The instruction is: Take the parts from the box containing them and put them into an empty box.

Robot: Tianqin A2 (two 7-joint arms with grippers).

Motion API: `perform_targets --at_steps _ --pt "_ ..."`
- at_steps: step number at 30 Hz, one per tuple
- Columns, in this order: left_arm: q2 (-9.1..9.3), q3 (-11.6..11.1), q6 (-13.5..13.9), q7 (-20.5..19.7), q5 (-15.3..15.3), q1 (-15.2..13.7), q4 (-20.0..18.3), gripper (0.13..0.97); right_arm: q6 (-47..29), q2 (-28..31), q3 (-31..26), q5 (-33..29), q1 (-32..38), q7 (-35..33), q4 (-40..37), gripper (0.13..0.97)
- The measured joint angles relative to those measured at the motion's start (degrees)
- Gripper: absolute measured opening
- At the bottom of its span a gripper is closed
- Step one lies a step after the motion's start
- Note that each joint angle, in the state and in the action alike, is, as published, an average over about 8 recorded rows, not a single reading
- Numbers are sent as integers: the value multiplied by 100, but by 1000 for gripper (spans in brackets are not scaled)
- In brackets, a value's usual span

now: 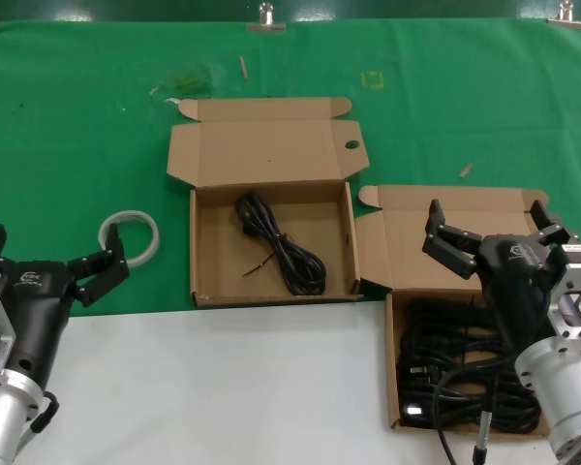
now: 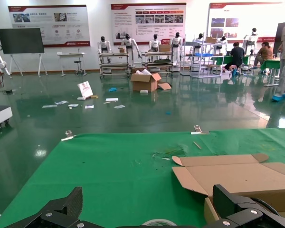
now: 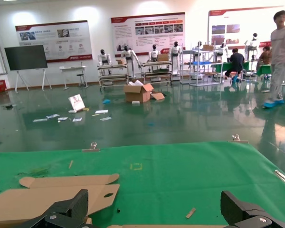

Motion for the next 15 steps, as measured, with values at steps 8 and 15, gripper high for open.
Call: perform_targets --at_steps 8,15 --pt "0 0 0 0 0 0 0 965 0 0 0 0 0 0 0 966" --pt "0 0 0 0 0 0 0 965 0 0 0 0 0 0 0 966"
